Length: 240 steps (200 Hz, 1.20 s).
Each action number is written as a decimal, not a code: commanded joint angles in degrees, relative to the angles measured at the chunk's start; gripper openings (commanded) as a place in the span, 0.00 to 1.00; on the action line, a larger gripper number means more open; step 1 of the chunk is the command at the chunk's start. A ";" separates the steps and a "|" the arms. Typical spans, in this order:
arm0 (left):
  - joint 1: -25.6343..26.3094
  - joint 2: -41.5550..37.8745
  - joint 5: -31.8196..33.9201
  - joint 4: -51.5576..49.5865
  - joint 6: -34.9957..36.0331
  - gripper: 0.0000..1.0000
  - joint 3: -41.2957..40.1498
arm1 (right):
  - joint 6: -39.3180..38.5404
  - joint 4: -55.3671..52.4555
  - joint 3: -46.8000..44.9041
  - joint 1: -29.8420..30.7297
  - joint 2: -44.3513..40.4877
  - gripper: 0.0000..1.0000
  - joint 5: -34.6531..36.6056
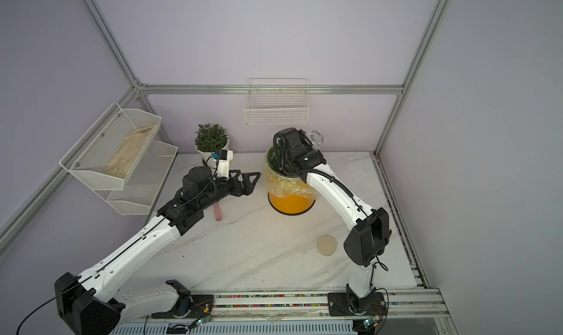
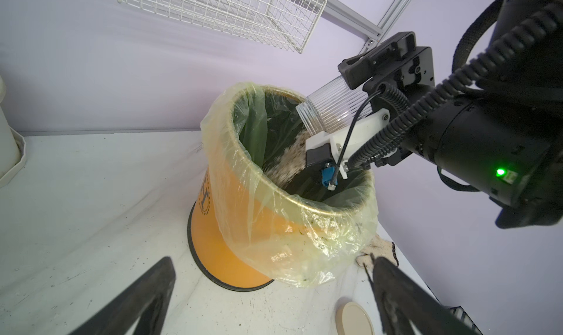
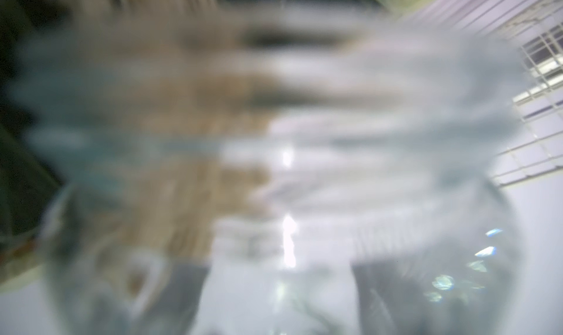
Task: Empty expired oatmeal from jars
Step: Pour the expired oatmeal into the trash bin.
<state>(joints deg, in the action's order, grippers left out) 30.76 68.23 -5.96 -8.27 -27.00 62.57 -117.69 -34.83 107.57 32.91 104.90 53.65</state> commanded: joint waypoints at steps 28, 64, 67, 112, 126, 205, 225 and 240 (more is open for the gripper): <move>-0.27 -2.23 0.03 1.34 -0.31 1.00 -1.70 | -0.48 -15.46 14.72 2.82 6.27 0.02 7.56; -0.27 -2.53 0.16 1.55 -0.48 1.00 -2.54 | 9.04 -29.87 23.37 3.04 11.52 0.03 9.68; -0.27 -2.56 0.16 1.51 -0.50 1.00 -2.54 | 10.56 -31.10 22.35 3.04 11.29 0.03 10.10; -0.28 -4.04 0.83 1.05 0.06 1.00 -2.89 | 2.44 -21.67 14.97 2.95 7.56 0.03 9.31; -0.27 -4.48 1.20 0.88 0.50 1.00 -3.10 | -0.20 -19.43 18.99 3.75 8.17 0.03 8.67; -0.27 -4.49 1.02 0.71 0.54 1.00 -3.50 | 1.83 -22.40 25.81 4.30 11.17 0.02 9.90; -0.27 -4.45 0.96 0.38 0.38 1.00 -3.20 | 9.20 -30.81 23.43 3.83 11.16 0.02 13.31; -0.27 -4.72 0.87 0.39 0.37 1.00 -3.30 | 6.26 -25.13 25.71 4.36 10.59 0.02 7.95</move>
<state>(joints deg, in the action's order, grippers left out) 30.76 65.12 -5.45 -8.69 -26.96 60.29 -110.59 -61.49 130.96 36.99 116.84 62.30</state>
